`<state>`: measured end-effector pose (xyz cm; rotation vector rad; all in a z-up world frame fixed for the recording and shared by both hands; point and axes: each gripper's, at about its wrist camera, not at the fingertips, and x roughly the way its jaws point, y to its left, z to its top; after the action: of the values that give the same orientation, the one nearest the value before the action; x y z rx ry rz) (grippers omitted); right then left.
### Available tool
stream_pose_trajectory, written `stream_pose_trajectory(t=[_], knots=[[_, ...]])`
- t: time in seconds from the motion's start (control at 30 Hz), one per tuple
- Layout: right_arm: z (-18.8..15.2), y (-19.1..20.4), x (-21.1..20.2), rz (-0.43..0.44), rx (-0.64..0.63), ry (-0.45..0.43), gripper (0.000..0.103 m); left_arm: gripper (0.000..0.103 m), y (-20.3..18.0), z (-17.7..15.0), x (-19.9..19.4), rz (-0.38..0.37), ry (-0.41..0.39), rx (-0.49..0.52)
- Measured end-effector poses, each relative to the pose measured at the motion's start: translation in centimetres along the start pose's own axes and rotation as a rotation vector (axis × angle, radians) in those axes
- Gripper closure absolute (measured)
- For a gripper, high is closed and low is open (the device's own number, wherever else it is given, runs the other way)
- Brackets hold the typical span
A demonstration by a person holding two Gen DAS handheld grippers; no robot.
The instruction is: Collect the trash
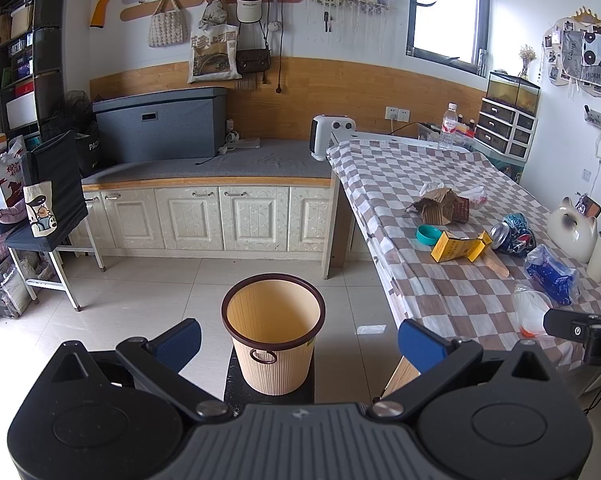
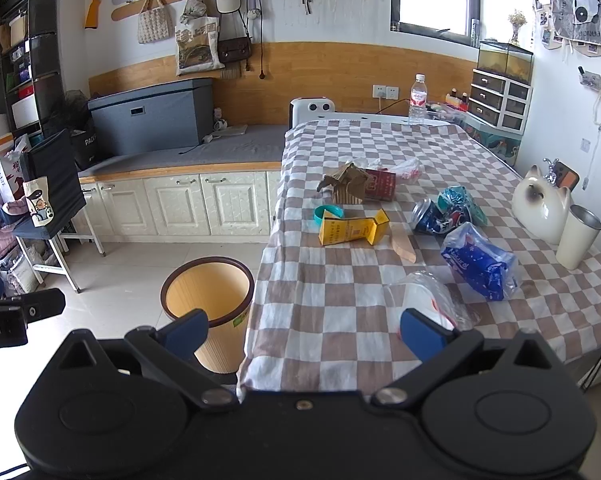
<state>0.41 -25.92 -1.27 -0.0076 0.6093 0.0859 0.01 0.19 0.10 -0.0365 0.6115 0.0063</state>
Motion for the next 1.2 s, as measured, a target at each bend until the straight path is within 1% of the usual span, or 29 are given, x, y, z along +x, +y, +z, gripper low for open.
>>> stream_pose_trajectory(t=[0.4, 0.5, 0.67, 0.8, 0.97, 1.13, 1.2], knots=[[0.2, 0.1, -0.2, 0.003, -0.002, -0.001, 0.0, 0.0, 0.5, 0.0, -0.1, -0.002, -0.006, -0.006], [-0.3, -0.2, 0.2, 0.018, -0.008, -0.015, 0.0, 0.0, 0.6, 0.0, -0.5, 0.001, -0.031, -0.014], [0.3, -1.0, -1.1, 0.027, -0.002, -0.082, 0.0, 0.0, -0.2, 0.4, -1.1, 0.0, -0.091, -0.003], [0.9, -2.1, -2.6, 0.006, 0.01, -0.148, 0.0, 0.0, -0.8, 1.2, -1.4, -0.004, -0.147, 0.004], [1.0, -4.0, -4.0, -0.041, 0.018, -0.226, 0.0, 0.0, -2.5, 2.3, -1.1, -0.031, -0.213, 0.015], [0.2, -6.5, -4.4, -0.112, 0.029, -0.276, 0.0, 0.0, -5.0, 3.4, -0.1, -0.072, -0.277, 0.042], [-0.4, -7.8, -4.1, -0.137, 0.048, -0.285, 0.0, 0.0, -6.2, 3.7, 0.8, -0.092, -0.287, 0.054]])
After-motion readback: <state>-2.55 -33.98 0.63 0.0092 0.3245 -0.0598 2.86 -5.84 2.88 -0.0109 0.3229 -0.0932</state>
